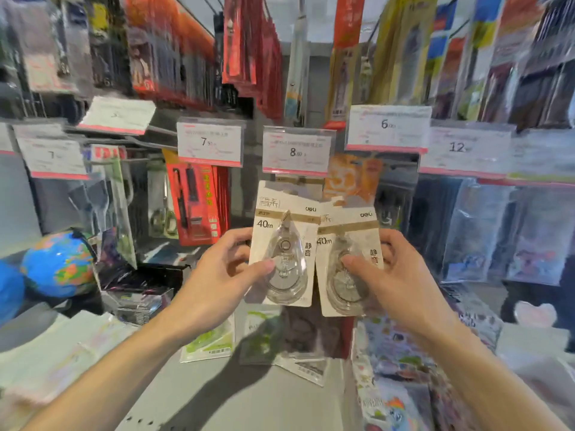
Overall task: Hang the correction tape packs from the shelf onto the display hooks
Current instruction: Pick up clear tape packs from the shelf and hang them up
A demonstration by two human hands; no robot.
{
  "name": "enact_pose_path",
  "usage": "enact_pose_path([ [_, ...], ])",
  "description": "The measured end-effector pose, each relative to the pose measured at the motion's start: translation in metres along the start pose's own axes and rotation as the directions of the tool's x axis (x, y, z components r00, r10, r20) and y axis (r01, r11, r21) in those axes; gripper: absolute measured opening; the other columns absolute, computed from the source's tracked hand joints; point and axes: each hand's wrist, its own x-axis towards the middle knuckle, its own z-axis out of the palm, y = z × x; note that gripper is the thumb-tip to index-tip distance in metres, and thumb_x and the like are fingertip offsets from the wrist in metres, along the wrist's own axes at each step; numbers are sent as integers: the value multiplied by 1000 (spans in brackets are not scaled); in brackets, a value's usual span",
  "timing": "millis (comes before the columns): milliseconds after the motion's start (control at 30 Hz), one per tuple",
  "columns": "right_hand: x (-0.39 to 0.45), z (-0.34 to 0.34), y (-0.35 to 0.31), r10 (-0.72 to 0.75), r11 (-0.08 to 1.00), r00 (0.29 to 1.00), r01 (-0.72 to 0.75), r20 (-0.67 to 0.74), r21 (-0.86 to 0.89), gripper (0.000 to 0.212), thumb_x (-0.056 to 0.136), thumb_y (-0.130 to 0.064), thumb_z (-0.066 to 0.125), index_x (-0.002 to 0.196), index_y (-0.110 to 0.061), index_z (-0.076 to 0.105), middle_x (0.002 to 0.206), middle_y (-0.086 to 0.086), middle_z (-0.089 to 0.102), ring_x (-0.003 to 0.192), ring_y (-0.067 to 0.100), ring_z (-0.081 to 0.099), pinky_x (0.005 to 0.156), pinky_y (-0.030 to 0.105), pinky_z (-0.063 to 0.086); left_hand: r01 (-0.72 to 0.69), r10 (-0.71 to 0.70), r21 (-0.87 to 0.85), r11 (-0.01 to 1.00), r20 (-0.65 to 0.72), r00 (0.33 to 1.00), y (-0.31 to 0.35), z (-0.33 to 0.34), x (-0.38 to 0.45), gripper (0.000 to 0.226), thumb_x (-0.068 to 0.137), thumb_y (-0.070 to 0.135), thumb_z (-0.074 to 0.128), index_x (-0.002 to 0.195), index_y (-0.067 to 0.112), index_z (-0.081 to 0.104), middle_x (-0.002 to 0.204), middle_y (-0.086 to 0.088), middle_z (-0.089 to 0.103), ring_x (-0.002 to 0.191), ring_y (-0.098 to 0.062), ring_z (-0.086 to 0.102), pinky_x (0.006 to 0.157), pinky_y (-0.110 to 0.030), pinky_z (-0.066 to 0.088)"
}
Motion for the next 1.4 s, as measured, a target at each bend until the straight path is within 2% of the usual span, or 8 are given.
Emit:
enact_pose_path([
  [167, 3, -5, -1, -123, 992, 992, 123, -23, -5, 37, 93, -38, 74, 118, -50, 50, 107, -24, 73, 92, -6, 73, 70, 24, 60, -29, 37, 105, 994, -66, 997, 14, -4, -1, 39, 92, 30, 75, 117, 55, 59, 109, 7, 79, 95, -14, 77, 83, -30, 53],
  [267, 6, 0, -7, -200, 980, 979, 199, -37, -24, 36, 95, -35, 72, 112, -55, 47, 109, -35, 67, 95, -9, 69, 74, 26, 59, -53, 64, 159, 986, -69, 996, 18, -9, -4, 40, 92, 34, 75, 120, 55, 57, 111, 9, 79, 98, -15, 75, 88, -34, 55],
  [467, 12, 2, -18, -276, 961, 960, 278, -55, 18, 38, 94, -36, 73, 121, -49, 50, 116, -30, 68, 102, -8, 69, 81, 26, 57, -105, 125, 207, 973, -87, 988, 27, -19, -13, 40, 94, 26, 74, 124, 46, 58, 111, 16, 78, 94, -7, 76, 74, -11, 53],
  [700, 7, 1, -24, -331, 942, 940, 335, -85, 36, 41, 93, -35, 73, 126, -46, 52, 117, -30, 69, 105, -8, 69, 73, 18, 59, -177, 202, 235, 956, -86, 976, 41, -29, -18, 43, 89, 32, 75, 126, 48, 58, 117, 22, 75, 106, -1, 72, 84, -17, 54],
  [867, 6, -1, -18, -320, 947, 944, 321, -86, -4, 44, 92, -33, 73, 126, -52, 51, 116, -36, 67, 104, -13, 67, 70, 11, 57, -201, 225, 215, 956, -91, 970, 50, -35, -14, 44, 92, 22, 73, 129, 39, 58, 115, 17, 77, 101, -7, 75, 70, -26, 63],
  [1033, 14, 8, -10, -251, 968, 967, 250, -32, -35, 47, 94, -34, 73, 134, -44, 51, 112, -25, 72, 100, -9, 69, 78, 22, 57, -235, 266, 238, 942, -107, 958, 55, -43, -9, 42, 93, 24, 73, 126, 45, 57, 111, 22, 77, 93, -2, 74, 74, -9, 51],
  [1233, 40, 33, -24, -209, 977, 978, 209, 13, -46, 23, 94, -39, 73, 110, -38, 57, 99, -19, 77, 88, -3, 75, 69, 21, 60, -254, 279, 207, 945, -104, 955, 58, -49, -4, 42, 92, 29, 74, 127, 46, 57, 115, 18, 77, 99, -4, 75, 75, -11, 53],
  [1400, 53, 49, -34, -193, 981, 981, 192, -17, -31, 56, 93, -46, 73, 140, -26, 52, 124, -12, 72, 114, 10, 69, 99, 41, 57, -261, 285, 202, 944, -100, 953, 56, -54, -3, 42, 93, 28, 74, 126, 47, 58, 118, 16, 76, 101, -8, 75, 80, -17, 56],
])
